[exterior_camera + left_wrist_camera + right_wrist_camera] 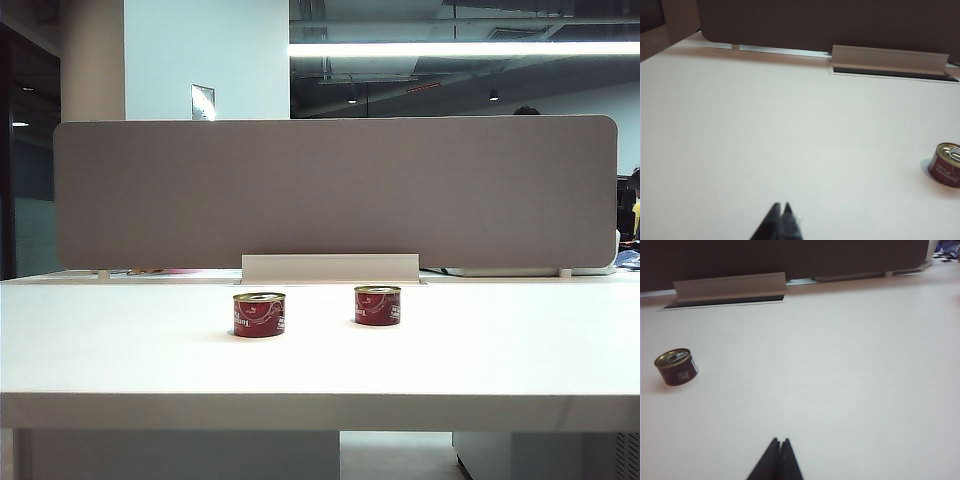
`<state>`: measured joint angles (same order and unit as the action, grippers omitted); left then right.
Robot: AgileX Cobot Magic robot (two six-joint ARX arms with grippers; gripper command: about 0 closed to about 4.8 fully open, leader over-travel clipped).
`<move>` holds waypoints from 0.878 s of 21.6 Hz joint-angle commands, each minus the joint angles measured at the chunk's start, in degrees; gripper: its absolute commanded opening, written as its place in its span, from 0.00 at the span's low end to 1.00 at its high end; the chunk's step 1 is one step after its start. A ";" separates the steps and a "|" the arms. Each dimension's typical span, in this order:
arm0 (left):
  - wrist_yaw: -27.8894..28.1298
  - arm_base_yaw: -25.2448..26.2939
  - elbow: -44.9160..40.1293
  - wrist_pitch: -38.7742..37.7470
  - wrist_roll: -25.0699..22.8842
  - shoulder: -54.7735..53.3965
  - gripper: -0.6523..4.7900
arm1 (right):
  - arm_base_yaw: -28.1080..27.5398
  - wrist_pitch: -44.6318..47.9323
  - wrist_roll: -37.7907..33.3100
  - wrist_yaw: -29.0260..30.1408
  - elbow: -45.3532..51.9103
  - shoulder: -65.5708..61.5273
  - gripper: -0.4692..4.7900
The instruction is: Stack a can of tomatoes on the right onto the can of tomatoes on the left.
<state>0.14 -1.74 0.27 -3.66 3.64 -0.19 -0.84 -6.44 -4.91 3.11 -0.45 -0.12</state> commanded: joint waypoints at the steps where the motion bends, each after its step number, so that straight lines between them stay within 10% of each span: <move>1: -0.11 0.07 0.17 0.72 -0.22 -0.04 0.11 | 0.81 1.36 -1.38 0.22 -1.36 0.00 0.09; 19: -0.17 0.07 0.17 0.63 -0.22 -0.04 0.11 | 5.88 1.11 -0.85 -1.62 -23.45 -31.52 0.09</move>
<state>0.12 -1.74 0.27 -3.68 3.64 -0.19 5.04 -6.39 -5.96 1.52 -22.06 -29.52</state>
